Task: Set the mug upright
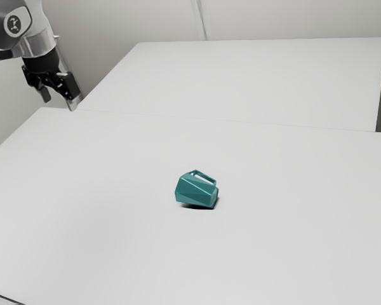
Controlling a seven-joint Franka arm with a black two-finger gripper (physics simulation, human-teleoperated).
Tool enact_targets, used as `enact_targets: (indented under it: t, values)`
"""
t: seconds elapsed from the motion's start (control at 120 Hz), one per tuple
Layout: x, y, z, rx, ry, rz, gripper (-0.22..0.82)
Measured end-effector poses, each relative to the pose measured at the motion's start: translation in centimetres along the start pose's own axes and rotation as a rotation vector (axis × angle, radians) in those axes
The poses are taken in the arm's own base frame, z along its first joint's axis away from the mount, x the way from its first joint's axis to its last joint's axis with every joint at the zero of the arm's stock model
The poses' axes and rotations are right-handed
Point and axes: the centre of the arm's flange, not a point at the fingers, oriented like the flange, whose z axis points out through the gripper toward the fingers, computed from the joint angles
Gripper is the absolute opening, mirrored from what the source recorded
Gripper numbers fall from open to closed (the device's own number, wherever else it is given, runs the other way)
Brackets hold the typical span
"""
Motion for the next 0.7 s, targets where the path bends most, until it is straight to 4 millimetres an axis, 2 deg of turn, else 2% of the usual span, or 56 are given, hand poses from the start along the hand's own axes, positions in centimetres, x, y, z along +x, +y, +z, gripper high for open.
enact_targets:
  t: [0.267,0.333,0.408,0.508,0.658,0.7]
  values:
    - [-0.1,-0.6,0.6,0.056,-0.01,0.001,0.6]
    - [-0.6,-1.4,2.0,0.13,-0.015,0.0,0.6]
    - [-0.9,-2.0,4.8,0.239,-0.007,-0.022,0.6]
    - [-1.2,-1.1,10.3,0.394,0.037,-0.103,0.6]
    - [-3.8,1.2,18.1,0.571,0.072,-0.251,0.6]
    - [-4.8,1.3,20.0,0.603,0.074,-0.28,0.6]
